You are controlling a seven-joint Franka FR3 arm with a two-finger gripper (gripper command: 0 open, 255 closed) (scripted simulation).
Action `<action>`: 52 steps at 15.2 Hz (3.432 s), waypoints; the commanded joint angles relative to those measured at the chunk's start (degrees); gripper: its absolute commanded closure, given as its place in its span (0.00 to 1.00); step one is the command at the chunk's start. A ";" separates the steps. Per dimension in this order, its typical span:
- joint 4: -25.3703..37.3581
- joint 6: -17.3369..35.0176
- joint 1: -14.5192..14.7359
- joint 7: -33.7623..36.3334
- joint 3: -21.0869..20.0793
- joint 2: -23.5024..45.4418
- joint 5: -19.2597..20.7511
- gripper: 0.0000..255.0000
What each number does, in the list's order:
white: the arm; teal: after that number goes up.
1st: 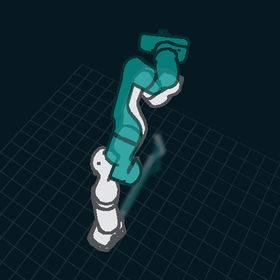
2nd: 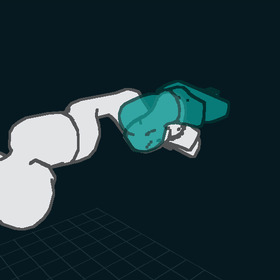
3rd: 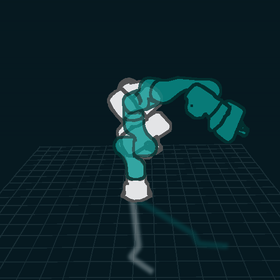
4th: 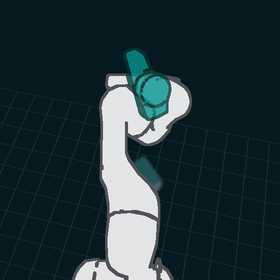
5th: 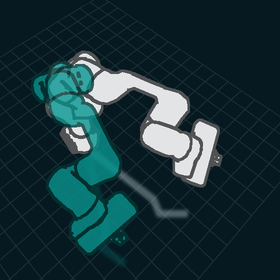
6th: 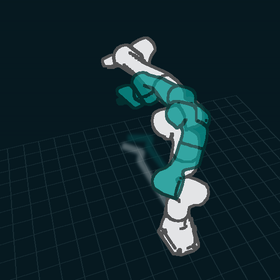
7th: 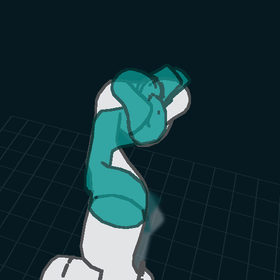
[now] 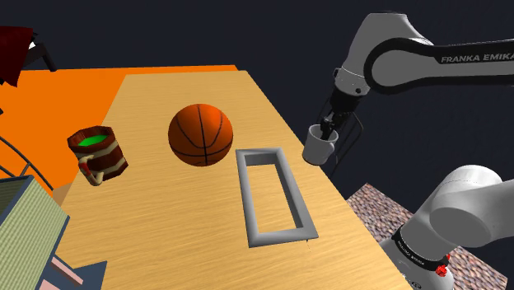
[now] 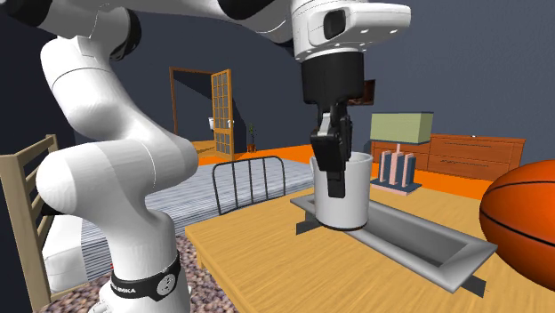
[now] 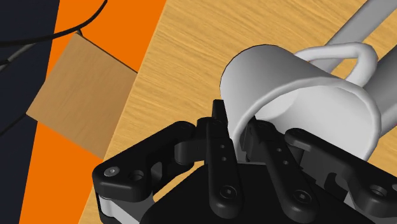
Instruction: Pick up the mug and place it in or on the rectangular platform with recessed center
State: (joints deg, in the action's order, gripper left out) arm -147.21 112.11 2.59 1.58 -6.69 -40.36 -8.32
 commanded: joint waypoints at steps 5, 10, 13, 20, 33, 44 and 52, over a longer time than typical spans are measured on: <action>3.87 -3.46 0.49 1.75 -1.06 0.25 -0.38 1.00; 8.67 -3.01 2.64 8.66 -7.10 4.68 -2.81 1.00; 12.27 -2.76 3.47 12.81 -10.67 7.99 -3.63 1.00; 15.64 -0.21 4.23 18.30 -15.65 13.21 -4.01 1.00; 7.41 10.29 4.52 18.06 -17.35 15.50 -4.81 1.00; 6.58 11.54 4.53 18.05 -17.56 15.92 -4.87 0.00; 11.39 3.59 4.54 17.81 -15.94 12.79 -4.62 0.00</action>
State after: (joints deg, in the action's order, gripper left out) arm -136.74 117.60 7.12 19.55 -23.09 -26.71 -12.97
